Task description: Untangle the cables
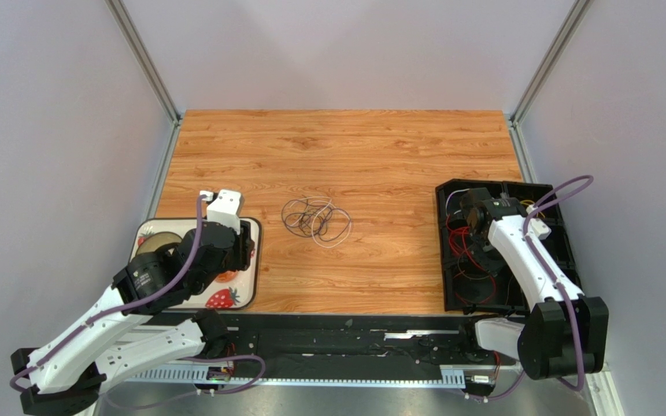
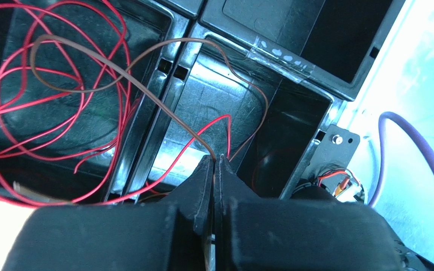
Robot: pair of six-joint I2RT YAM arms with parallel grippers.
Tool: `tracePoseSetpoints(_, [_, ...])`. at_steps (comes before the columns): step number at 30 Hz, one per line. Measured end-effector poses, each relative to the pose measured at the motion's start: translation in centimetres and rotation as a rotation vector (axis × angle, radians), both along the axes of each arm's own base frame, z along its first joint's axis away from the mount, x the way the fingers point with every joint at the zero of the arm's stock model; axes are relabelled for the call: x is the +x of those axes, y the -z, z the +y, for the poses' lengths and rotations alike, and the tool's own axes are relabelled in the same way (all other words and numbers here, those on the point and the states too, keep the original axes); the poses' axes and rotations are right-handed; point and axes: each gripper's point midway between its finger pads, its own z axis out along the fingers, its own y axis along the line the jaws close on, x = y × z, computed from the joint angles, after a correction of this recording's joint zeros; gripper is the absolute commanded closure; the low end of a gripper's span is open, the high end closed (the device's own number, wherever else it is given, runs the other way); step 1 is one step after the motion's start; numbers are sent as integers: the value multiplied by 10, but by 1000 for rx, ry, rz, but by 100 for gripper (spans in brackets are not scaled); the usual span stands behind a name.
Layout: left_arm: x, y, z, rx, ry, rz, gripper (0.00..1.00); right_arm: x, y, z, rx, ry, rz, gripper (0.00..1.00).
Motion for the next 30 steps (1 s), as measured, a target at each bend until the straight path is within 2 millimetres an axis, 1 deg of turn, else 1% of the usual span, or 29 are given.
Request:
tracePoseSetpoints(4, [0,-1,1,-6,-1,-6,51,-2,8,0,-5,20,37,100])
tracePoseSetpoints(10, [-1,-2,2,-11,-3,-10,51,-18,26,-3,-29,49,122,100])
tracePoseSetpoints(14, [-1,-2,2,-10,-2,-10,51,-16,31,-12,-96,51,193,100])
tracePoseSetpoints(16, [-1,-2,2,-10,-2,-10,51,-7,32,-19,-151,43,228,100])
tracePoseSetpoints(18, [-1,-2,2,-9,-2,-9,51,7,31,-24,-204,31,267,100])
tracePoseSetpoints(21, [-1,-1,2,-6,-2,-7,51,40,24,-33,-312,-3,304,100])
tracePoseSetpoints(23, [0,-1,1,-4,-2,-6,51,64,24,-32,-368,-32,279,100])
tracePoseSetpoints(26, [0,0,1,-2,-2,-4,51,93,22,-30,-428,-70,222,100])
tracePoseSetpoints(30, [0,0,1,-1,-2,-4,51,109,18,-28,-483,-148,227,100])
